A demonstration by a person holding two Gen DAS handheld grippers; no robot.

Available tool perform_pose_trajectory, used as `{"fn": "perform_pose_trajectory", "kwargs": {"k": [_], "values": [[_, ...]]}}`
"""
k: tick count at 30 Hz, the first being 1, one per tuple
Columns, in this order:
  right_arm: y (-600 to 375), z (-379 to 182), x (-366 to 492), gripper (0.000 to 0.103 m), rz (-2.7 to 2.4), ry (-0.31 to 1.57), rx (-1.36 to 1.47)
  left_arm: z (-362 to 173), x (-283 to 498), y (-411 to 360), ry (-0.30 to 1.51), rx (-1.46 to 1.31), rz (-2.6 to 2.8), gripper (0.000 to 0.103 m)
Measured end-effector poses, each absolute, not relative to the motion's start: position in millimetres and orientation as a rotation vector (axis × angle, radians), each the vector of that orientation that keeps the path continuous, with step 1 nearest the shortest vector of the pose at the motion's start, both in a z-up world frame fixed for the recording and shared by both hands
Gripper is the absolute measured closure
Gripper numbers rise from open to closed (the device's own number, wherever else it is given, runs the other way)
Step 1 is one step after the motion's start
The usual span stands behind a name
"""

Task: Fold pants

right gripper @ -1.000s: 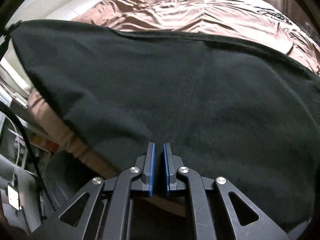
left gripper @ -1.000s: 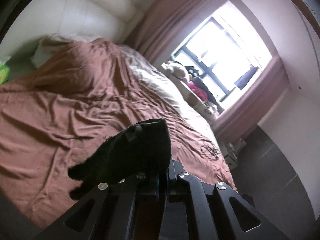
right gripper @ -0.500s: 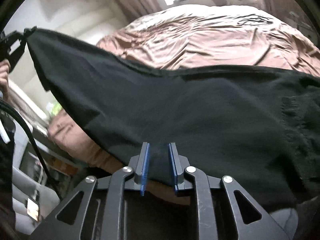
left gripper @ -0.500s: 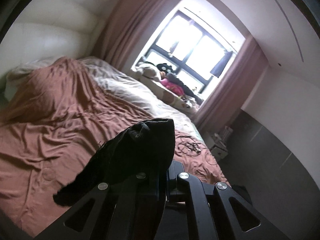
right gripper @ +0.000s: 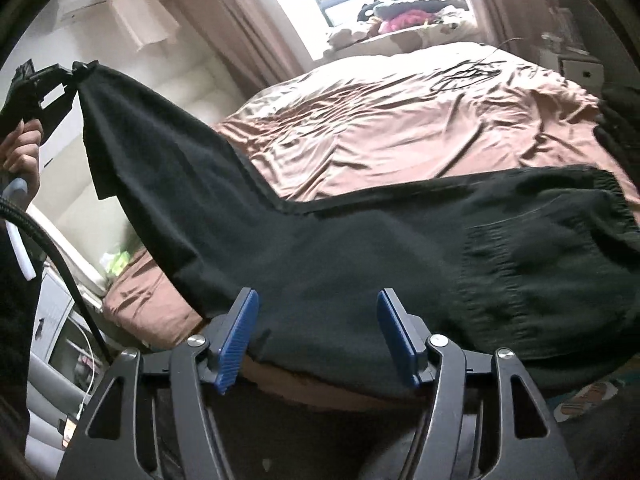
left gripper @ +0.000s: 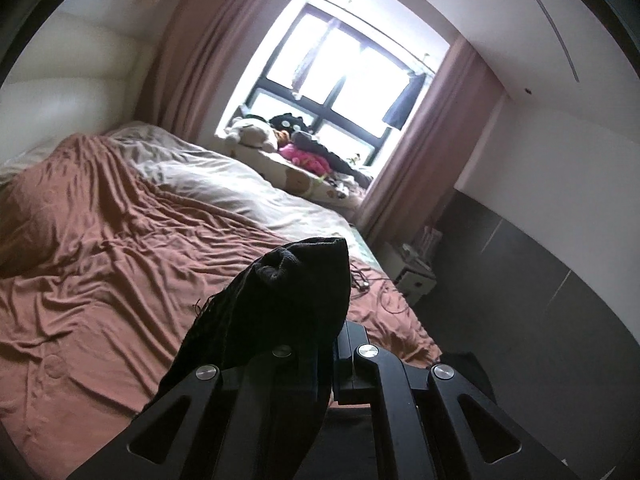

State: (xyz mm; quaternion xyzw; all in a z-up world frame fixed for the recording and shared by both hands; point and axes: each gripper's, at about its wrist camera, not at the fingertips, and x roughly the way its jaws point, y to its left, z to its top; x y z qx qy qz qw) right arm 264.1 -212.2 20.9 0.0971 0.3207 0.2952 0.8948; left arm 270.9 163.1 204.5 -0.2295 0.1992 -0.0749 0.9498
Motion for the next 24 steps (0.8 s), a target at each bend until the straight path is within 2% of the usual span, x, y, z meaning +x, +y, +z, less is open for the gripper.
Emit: {"fn": "perform_pose_trajectory", "kwargs": {"k": [11, 24], "values": [[-290.3, 25.5, 233.1, 0.043, 0.529, 0.596, 0.306, 220.1, 313.0, 84.4, 0.446, -0.377, -0.22, 0.099], [-374.5, 17.7, 214.5, 0.042, 0.418, 0.581, 0.416, 191.3, 359.0, -13.0, 0.544, -0.347, -0.332, 0.099]]}}
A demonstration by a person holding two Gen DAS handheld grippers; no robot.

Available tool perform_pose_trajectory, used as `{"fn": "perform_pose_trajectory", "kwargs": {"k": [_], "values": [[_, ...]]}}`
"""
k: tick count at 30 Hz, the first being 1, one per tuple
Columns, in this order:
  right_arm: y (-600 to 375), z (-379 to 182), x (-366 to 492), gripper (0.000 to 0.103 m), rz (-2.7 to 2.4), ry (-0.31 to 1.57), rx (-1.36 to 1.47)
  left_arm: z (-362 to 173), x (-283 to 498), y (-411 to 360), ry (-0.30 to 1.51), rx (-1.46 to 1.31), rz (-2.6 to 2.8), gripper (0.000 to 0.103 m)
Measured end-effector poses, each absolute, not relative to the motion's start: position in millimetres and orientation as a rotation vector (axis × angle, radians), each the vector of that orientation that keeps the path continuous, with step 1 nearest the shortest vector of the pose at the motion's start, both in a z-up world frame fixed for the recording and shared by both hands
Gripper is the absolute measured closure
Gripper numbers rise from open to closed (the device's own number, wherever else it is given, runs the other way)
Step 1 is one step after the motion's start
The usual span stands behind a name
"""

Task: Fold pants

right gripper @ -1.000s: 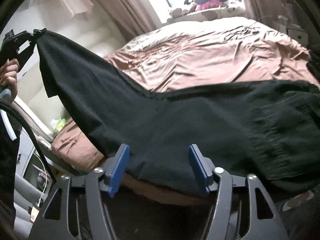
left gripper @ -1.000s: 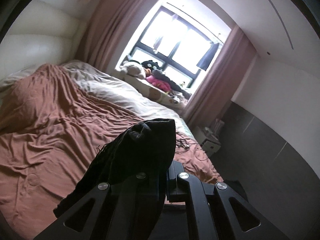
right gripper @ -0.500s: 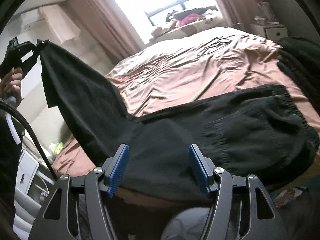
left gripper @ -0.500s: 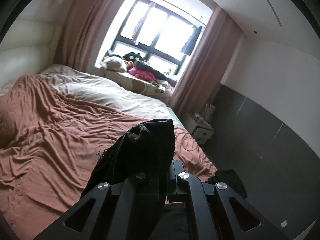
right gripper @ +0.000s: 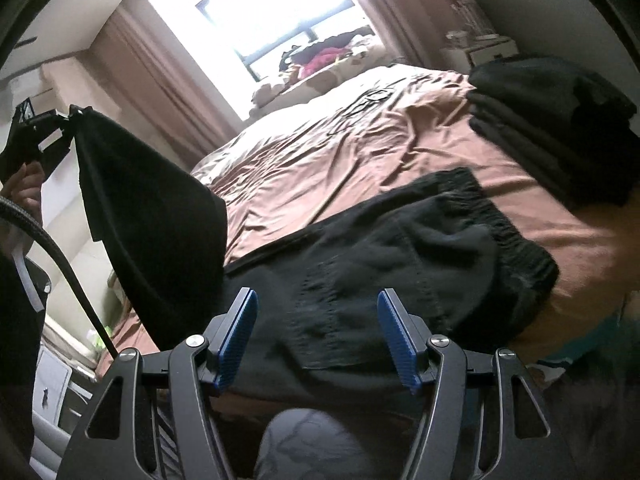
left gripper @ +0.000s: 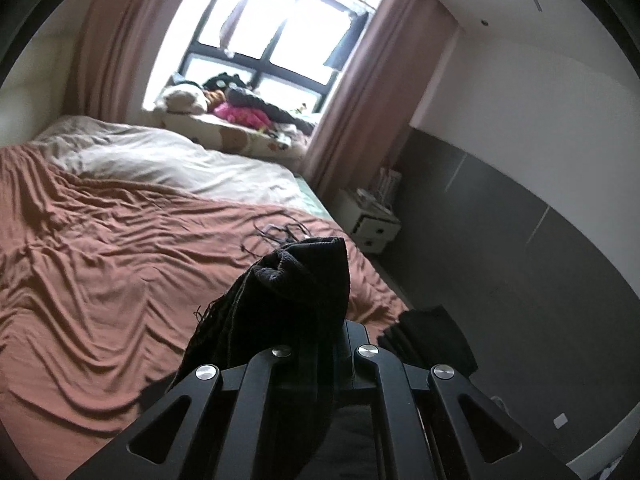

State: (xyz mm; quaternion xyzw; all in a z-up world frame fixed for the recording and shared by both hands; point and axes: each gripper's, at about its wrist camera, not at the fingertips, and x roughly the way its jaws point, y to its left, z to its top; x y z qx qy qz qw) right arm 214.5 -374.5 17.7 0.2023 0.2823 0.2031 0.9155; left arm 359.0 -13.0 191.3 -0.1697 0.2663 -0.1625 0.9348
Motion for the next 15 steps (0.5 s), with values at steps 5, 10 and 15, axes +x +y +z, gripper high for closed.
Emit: {"fn": "perform_pose_trajectory", "kwargs": {"k": [5, 10, 15], "values": [[-398.7, 9.7, 213.4, 0.042, 0.388, 0.603, 0.45, 168.2, 376.7, -46.7, 0.593, -0.355, -0.39, 0.099], [-423.9, 4.3, 209.3, 0.042, 0.341, 0.613, 0.484, 138.9, 387.6, -76.8, 0.657, -0.368, -0.449, 0.099], [-444.5, -2.4, 200.0, 0.042, 0.3, 0.625, 0.521, 109.2, 386.5, -103.8, 0.713, -0.378, -0.508, 0.099]]}}
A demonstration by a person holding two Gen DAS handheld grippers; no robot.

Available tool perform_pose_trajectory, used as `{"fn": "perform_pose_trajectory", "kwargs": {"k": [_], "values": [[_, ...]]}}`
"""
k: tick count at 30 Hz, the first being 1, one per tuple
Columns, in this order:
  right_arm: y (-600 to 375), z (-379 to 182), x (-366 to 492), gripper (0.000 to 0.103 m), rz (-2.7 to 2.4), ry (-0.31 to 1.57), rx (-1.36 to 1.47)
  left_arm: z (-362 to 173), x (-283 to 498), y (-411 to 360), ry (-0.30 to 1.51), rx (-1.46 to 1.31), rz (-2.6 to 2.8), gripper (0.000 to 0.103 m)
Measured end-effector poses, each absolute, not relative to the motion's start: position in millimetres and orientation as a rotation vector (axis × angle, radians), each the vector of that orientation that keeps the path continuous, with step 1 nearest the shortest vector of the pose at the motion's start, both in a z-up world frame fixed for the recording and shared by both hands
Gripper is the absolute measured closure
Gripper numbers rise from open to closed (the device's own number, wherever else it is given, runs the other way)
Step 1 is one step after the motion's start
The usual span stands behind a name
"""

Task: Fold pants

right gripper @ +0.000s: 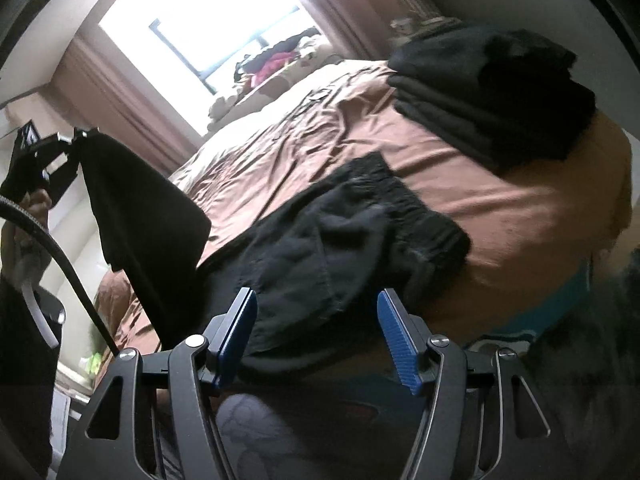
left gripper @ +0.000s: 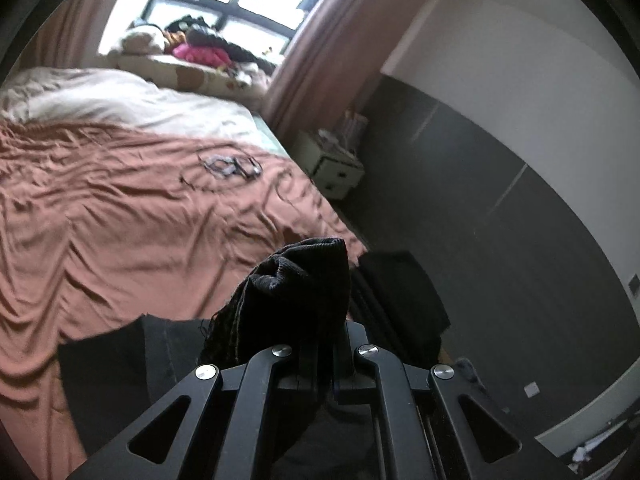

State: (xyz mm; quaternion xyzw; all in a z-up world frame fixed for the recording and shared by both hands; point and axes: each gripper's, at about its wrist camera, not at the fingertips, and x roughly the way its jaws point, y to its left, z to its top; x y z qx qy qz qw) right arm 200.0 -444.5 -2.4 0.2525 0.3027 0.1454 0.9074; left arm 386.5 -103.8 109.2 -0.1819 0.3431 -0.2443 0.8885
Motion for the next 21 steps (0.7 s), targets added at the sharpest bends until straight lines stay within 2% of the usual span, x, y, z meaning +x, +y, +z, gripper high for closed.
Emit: {"fn": "perform_pose_trajectory", "kwargs": {"k": [13, 16, 18, 20, 21], "values": [[-464.9, -14.0, 172.2, 0.042, 0.252, 0.654, 0.565, 43.3, 364.7, -174.7, 0.852, -0.348, -0.635, 0.097], [-465.3, -13.6, 168.9, 0.042, 0.253, 0.663, 0.564, 23.4, 364.3, -181.6, 0.934, -0.326, -0.644, 0.073], [-464.7, -14.6, 169.5, 0.042, 0.255, 0.667, 0.563, 12.3, 360.6, -179.4, 0.973, -0.331, -0.664, 0.05], [-463.2, -13.9, 172.9, 0.042, 0.26, 0.667, 0.561, 8.5, 354.5, -172.6, 0.973, -0.303, -0.639, 0.037], [-462.4, -13.7, 172.9, 0.042, 0.263, 0.666, 0.561, 7.5, 350.3, -166.3, 0.969, -0.292, -0.624, 0.034]]}}
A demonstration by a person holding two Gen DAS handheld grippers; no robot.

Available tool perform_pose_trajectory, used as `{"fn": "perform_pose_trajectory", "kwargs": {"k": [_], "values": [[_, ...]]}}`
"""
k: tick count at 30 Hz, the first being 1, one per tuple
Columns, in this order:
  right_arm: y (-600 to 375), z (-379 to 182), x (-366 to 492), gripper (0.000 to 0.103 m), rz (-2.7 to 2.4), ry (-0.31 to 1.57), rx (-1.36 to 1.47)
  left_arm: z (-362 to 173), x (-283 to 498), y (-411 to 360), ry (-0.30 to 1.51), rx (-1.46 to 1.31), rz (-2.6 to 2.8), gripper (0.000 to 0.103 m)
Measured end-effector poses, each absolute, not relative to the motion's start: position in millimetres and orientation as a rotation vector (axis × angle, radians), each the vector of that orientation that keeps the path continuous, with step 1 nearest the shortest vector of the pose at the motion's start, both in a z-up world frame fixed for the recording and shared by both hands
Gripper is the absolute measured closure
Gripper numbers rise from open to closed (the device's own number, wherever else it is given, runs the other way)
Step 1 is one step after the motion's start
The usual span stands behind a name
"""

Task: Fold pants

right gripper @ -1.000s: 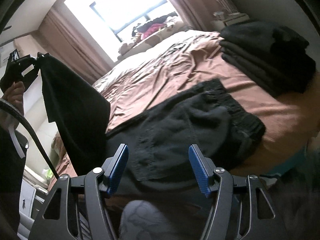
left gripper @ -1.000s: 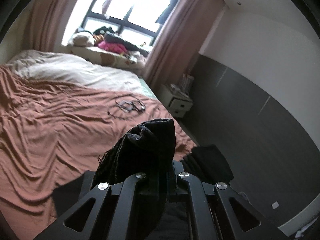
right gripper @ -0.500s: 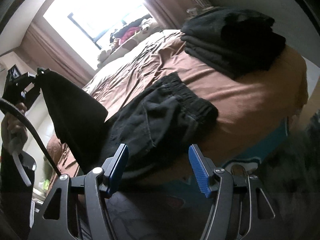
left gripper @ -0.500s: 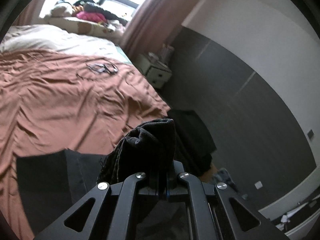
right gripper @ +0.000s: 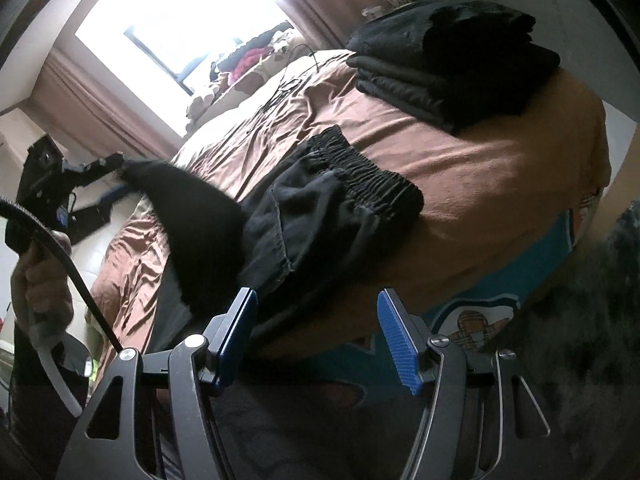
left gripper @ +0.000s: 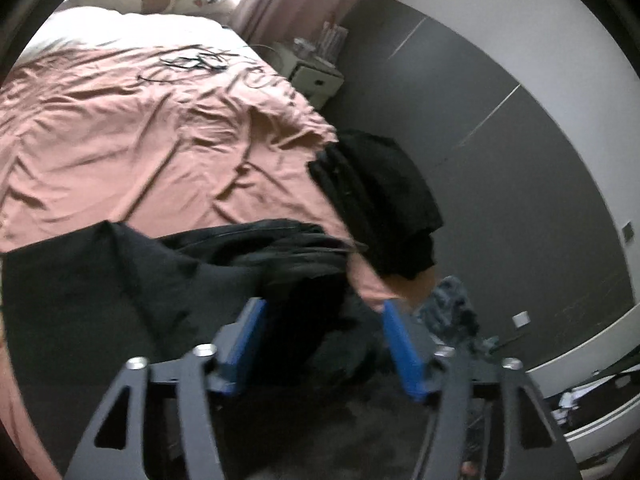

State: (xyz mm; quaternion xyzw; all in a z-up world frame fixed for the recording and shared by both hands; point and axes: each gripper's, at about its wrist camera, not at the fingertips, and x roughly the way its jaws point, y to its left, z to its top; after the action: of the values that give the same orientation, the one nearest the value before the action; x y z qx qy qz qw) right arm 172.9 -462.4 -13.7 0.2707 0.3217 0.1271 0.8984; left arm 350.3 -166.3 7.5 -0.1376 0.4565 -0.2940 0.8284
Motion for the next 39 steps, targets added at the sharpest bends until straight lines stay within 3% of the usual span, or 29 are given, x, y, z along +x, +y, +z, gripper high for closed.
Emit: {"fn": "perform_pose_trajectory", "kwargs": {"k": [17, 31, 39], "values": [[-427.5, -13.9, 184.4, 0.042, 0.277, 0.664, 0.472, -14.7, 303.1, -14.8, 0.929, -0.278, -0.384, 0.033], [-419.4, -3.8, 215.1, 0.045, 0.248, 0.669, 0.356, -83.1, 275.4, 58.4, 0.982, -0.432, -0.316, 0.034], [-421.4, -4.7, 248.7, 0.045, 0.218, 0.701, 0.274, -123.6, 268.2, 81.5, 1.026, -0.546, -0.29, 0.047]]}}
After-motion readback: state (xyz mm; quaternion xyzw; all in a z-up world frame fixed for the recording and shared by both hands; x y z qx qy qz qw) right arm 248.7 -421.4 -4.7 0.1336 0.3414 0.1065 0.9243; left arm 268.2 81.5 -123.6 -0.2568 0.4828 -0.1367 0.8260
